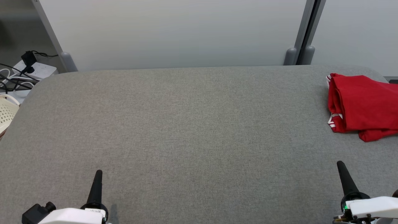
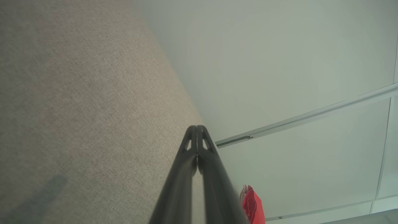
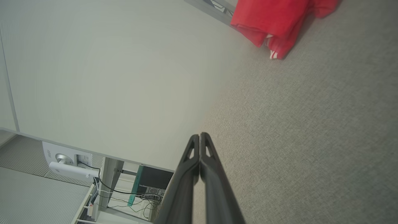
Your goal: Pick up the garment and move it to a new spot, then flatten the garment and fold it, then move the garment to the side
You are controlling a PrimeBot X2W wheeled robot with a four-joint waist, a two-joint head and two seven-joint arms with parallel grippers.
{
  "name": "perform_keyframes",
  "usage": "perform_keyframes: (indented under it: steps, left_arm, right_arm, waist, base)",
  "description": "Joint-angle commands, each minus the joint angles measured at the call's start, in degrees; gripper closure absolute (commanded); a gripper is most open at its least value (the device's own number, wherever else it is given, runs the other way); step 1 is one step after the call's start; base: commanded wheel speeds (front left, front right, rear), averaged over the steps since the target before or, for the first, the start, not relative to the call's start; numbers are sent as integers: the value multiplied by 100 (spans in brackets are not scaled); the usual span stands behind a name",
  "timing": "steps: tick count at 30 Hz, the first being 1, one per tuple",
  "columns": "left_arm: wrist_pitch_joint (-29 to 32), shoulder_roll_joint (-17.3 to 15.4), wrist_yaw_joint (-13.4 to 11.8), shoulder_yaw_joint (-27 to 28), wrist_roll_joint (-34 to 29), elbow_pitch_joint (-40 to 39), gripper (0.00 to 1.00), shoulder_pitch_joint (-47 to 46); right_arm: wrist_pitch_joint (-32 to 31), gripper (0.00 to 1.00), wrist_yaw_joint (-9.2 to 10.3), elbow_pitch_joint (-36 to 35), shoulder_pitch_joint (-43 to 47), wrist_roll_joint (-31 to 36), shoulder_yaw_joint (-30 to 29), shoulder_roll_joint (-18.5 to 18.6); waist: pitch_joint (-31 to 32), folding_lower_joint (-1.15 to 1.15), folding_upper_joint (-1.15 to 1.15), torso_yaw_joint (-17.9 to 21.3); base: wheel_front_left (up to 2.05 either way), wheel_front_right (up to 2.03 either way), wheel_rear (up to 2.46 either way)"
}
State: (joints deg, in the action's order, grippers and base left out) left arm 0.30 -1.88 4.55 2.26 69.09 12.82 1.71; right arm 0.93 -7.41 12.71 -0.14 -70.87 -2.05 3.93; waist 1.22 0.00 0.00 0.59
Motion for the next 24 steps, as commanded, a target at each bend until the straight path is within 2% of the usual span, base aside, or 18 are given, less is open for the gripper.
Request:
perform_keyframes:
  steps: [1,24]
  left_arm:
    - [55,-79,90,178,206,-109,100,-367]
    - [443,-93,230,349,1655,52,100,-658]
  right_arm:
    - [-73,100,-6,-103,-285,-209,26,50]
    - [-469,100,-7,54,-498,-1599,-220,2]
  waist:
    - [-7,0,0,-3]
    - [-98,0,0,-42]
  base:
    - [0,0,0]
    - [0,0,0]
